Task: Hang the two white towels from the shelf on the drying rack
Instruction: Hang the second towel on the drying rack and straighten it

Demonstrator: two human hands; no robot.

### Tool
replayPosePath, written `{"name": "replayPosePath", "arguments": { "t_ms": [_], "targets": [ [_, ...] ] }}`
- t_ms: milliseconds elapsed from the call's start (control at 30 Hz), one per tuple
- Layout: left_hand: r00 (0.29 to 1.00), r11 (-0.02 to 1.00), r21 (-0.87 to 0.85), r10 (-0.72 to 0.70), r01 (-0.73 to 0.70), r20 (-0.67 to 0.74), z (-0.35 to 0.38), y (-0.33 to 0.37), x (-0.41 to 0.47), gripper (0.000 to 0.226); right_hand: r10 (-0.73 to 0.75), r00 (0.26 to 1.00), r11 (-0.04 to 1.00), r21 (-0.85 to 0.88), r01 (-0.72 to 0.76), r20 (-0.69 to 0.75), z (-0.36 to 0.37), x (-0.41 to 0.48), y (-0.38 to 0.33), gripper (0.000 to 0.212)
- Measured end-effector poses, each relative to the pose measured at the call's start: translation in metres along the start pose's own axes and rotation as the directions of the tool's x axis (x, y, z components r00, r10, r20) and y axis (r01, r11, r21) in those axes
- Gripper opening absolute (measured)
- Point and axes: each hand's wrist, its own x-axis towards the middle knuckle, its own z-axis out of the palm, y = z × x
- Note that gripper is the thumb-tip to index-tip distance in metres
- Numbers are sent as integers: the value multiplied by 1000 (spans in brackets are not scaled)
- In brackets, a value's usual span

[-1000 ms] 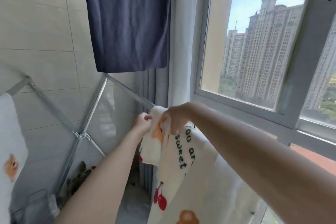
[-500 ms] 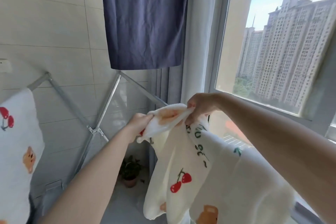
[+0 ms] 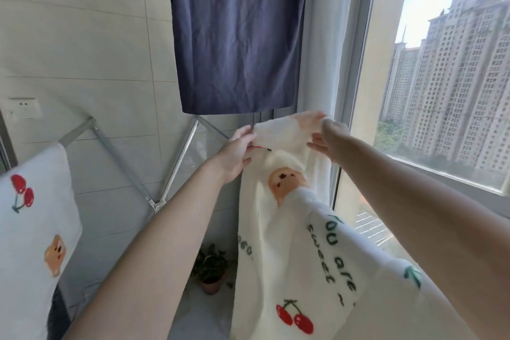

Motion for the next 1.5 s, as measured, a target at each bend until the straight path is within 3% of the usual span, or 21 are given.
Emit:
{"name": "replayPosePath", "arguments": {
  "t_ms": [67,133,167,233,300,367,467,567,667,733,833,933,1100,1267,1367,1433,1500],
  "targets": [
    [994,994,113,7,6,-113,1,-16,3,50,3,1000,1000,2,-3,-10,-9,11,3,46],
    [976,956,278,-33,94,-217,-6,-39,-2,53,25,999,928,-372,-33,-26,-18,18,15,57],
    [968,931,328,-86,163,-237,-11,-52,-5,55,51,998,796,-603,-56,-26,-19,14,23,55],
    [953,884,373,-216,283,-211,-17,-81,-12,60,161,987,552,-830,-84,8,-10,2,37,46],
    [946,864,386,-290,323,-143,-16,-103,-16,60,185,977,471,-882,3,102,9,-5,44,56],
    [948,842,439,-301,313,-99,-8,-118,-17,51,57,960,415,-881,228,276,30,-10,45,66],
    [943,838,433,-293,332,-157,2,-122,-17,36,-56,862,287,-819,497,504,52,-18,48,55],
    [935,909,246,-293,337,-198,-1,-117,-14,42,93,833,239,-825,513,545,58,-26,60,62],
    [949,963,139,-191,231,-253,-10,-100,-17,29,154,807,56,-820,569,570,57,-27,66,62],
    [950,976,171,-75,132,-303,-16,-83,-19,14,133,837,76,-848,525,531,52,-29,64,58],
    [960,970,237,16,53,-280,-22,-58,-24,15,124,863,180,-866,466,490,46,-37,56,57],
    [978,922,382,22,61,-210,-20,-35,-36,10,203,866,160,-888,431,457,35,-44,41,54],
    [992,821,557,-108,126,-65,4,-12,-71,17,376,850,97,-927,361,370,-11,-63,15,69],
    [957,782,610,-260,131,127,45,2,-96,9,622,747,-3,-954,301,234,-57,-85,-6,24],
    [941,784,609,-285,119,184,68,6,-106,7,697,697,-59,-956,287,166,-79,-99,-15,23],
    [957,760,644,-243,87,158,75,7,-108,10,678,708,-18,-959,283,197,-88,-103,-18,22],
    [985,741,668,-156,65,77,75,6,-109,9,621,733,106,-956,272,278,-93,-103,-22,27]
  ]
}}
